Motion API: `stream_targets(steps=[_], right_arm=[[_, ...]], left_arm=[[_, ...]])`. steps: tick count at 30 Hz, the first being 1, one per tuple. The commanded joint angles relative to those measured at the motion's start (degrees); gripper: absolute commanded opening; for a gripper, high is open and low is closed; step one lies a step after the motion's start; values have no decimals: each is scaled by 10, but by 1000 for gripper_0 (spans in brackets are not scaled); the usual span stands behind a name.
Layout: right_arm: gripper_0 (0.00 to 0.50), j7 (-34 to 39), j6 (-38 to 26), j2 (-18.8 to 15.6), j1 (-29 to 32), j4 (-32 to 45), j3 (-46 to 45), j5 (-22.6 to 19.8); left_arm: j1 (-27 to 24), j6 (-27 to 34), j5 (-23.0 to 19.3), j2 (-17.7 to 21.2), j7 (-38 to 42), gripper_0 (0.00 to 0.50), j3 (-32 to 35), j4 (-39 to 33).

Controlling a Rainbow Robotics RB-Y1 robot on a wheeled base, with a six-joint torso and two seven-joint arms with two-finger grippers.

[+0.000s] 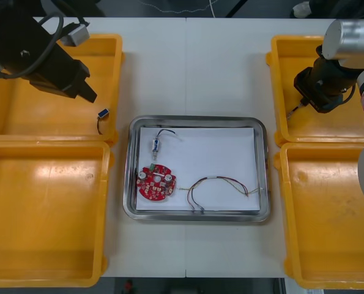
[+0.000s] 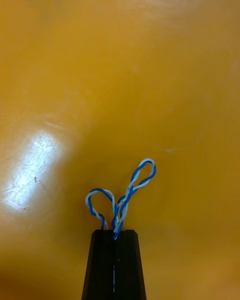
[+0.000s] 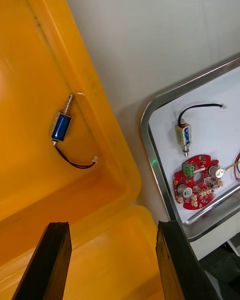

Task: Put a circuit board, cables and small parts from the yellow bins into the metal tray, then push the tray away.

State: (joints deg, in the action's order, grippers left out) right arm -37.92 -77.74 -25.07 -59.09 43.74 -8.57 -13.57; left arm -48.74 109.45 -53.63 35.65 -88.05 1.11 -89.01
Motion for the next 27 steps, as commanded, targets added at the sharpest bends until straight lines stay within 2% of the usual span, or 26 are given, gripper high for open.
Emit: stream_targets(steps=[1,8,14,21,27], right_arm=[[0,17,-28,-6,-26,32,2,15],[0,5,-58,-31,-26,57,-25,24],[0,-13,-60,-52,-26,58,-46,35],[0,-30,-60,-70,-25,57,-78,45],[0,-42,-59,-76,-21,57,-83,44]], left_arm=[[-13,-20,5,26,-66,500,31,29],[-13,-54,11,30,-157,500,33,74],[-13,-87,7,30,-227,500,33,117],[-2,-126,20,29,-290,500,32,135],[15,-177,19,29,-336,500,21,159]])
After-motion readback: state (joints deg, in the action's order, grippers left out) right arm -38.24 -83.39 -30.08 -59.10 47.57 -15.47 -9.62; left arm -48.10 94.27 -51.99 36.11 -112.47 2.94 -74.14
